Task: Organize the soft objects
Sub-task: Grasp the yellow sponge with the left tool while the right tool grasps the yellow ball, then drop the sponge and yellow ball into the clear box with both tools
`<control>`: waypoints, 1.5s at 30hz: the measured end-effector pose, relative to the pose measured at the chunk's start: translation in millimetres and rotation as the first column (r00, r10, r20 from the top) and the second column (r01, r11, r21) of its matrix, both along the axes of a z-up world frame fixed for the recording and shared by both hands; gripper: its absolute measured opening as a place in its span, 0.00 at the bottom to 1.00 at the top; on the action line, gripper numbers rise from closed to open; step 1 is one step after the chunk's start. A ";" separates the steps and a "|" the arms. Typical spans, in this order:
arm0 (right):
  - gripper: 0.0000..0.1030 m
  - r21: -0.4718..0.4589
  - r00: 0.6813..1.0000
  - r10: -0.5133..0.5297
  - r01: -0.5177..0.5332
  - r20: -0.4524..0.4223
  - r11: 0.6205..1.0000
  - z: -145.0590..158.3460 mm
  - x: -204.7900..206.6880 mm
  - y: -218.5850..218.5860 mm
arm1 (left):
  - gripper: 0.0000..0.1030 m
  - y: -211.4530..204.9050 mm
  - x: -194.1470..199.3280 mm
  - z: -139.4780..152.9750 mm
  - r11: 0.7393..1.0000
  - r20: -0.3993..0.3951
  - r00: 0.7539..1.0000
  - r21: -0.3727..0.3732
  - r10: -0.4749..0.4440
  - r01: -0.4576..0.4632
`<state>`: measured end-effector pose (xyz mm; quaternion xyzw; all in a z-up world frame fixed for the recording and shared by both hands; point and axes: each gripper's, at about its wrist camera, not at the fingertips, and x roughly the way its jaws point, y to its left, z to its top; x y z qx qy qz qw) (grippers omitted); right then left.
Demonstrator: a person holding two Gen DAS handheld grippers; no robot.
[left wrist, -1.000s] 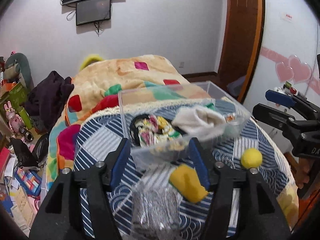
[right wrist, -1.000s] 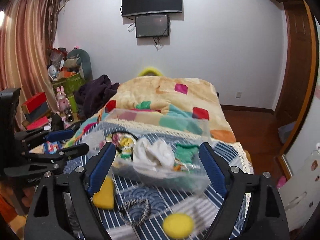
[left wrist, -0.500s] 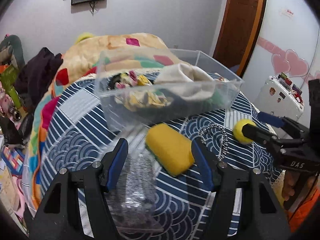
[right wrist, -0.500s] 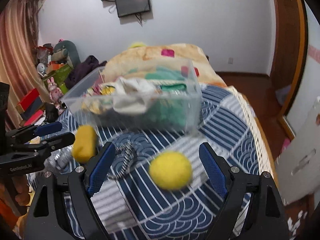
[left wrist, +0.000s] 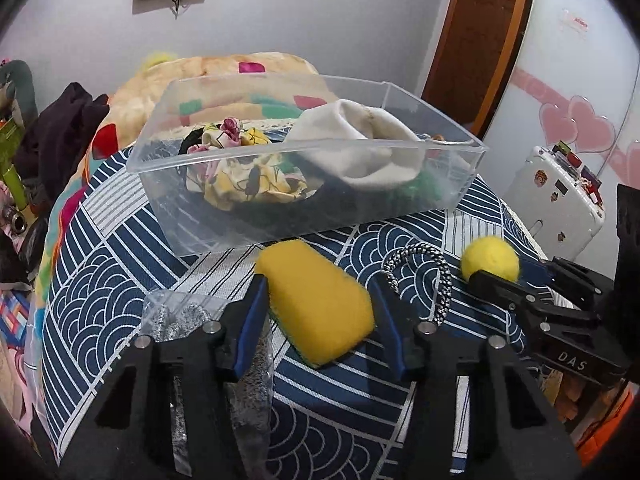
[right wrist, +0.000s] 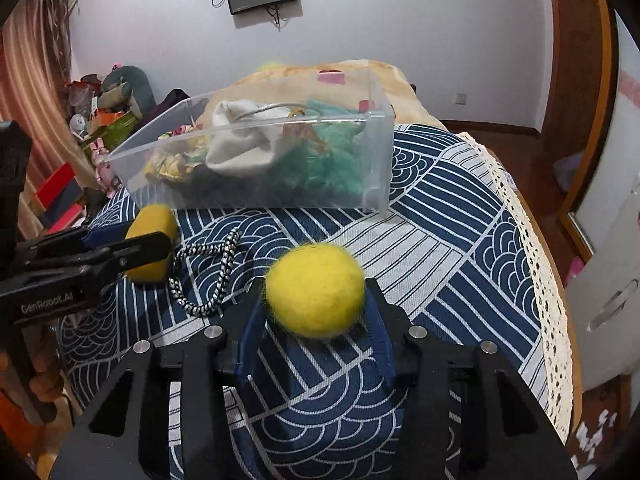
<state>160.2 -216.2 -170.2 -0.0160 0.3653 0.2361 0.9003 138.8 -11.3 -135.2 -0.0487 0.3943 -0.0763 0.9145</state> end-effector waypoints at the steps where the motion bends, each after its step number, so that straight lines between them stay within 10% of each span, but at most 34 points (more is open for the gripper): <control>1: 0.42 0.001 1.000 0.000 0.000 0.003 1.000 1.0 -0.2 0.5 | 0.45 -0.6 -1.8 0.3 1.000 0.005 1.000 0.006 -0.005 0.005; 28: 0.42 0.064 0.973 -0.029 0.015 0.229 0.998 86.2 29.7 7.8 | 0.37 12.5 3.8 91.3 0.999 0.244 0.970 0.030 0.008 -0.015; 45: 0.42 0.001 0.995 -0.054 0.054 0.080 0.999 49.0 78.7 31.9 | 0.37 16.1 57.8 62.5 0.997 0.177 0.983 0.065 0.039 -0.052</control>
